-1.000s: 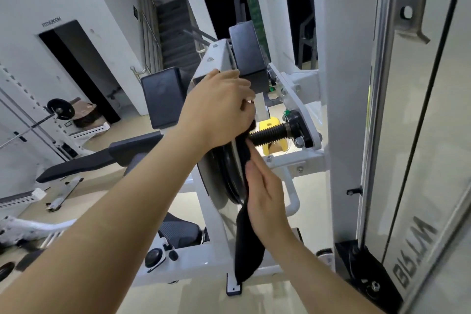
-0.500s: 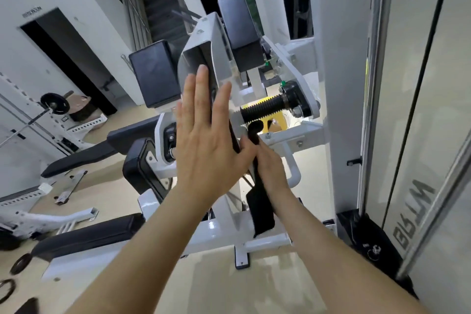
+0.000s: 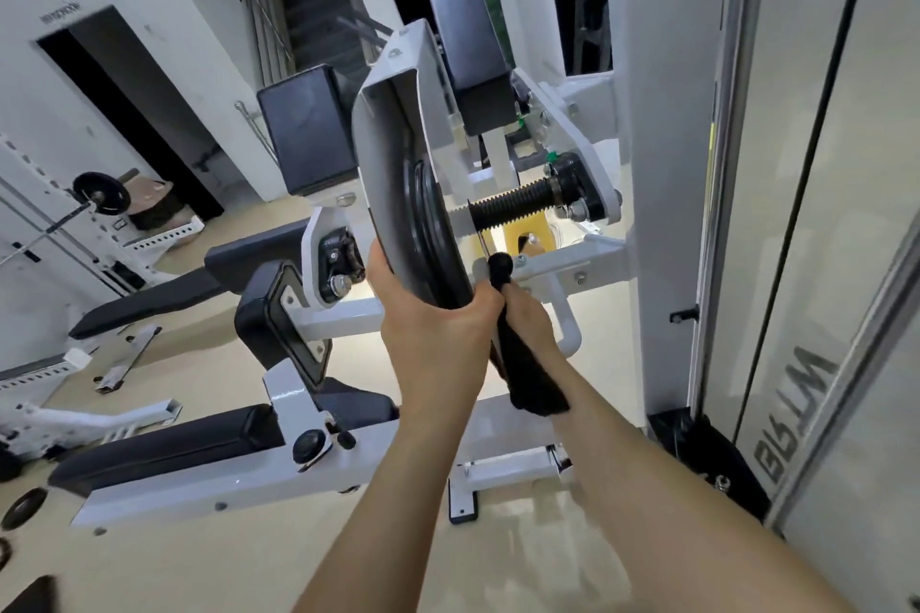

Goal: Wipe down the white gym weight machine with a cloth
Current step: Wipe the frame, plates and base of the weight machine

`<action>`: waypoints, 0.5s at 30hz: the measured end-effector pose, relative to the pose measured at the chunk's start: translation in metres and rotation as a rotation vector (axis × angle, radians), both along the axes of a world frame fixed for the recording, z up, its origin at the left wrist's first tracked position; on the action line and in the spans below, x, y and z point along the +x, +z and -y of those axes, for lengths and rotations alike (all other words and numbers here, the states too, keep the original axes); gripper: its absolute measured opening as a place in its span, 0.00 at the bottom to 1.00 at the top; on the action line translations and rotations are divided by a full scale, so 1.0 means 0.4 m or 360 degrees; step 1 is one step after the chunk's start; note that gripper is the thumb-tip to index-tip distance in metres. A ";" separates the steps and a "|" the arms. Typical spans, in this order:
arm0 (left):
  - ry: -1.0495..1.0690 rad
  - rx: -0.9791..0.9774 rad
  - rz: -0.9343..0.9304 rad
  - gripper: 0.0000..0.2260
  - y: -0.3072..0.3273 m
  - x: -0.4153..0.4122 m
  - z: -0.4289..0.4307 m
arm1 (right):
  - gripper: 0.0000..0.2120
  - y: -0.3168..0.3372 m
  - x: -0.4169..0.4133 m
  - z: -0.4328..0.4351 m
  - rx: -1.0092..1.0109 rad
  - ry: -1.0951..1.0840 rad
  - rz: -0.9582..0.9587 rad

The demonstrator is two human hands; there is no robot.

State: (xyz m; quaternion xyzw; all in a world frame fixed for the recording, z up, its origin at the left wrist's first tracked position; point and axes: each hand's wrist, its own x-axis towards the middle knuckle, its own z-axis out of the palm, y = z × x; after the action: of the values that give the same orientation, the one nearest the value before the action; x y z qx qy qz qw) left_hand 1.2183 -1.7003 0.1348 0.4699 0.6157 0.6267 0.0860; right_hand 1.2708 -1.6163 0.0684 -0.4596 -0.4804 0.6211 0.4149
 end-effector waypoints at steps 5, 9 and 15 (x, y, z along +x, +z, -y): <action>-0.0065 0.0048 0.0024 0.34 -0.009 0.001 0.009 | 0.19 0.019 -0.002 0.088 0.0301 -0.0030 -0.0379; -0.0131 0.0054 0.0023 0.33 -0.027 -0.005 0.015 | 0.22 0.059 0.026 0.153 0.0591 -0.0074 -0.0546; -0.0236 0.0104 0.0013 0.33 -0.032 -0.010 0.013 | 0.20 0.214 0.009 -0.038 0.0725 -0.0001 -0.0294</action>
State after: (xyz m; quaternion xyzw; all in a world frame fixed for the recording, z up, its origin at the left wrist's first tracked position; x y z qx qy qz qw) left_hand 1.2142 -1.7057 0.1221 0.5143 0.5580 0.6403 0.1193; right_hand 1.2743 -1.6010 0.1541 -0.2955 -0.5679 0.5361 0.5503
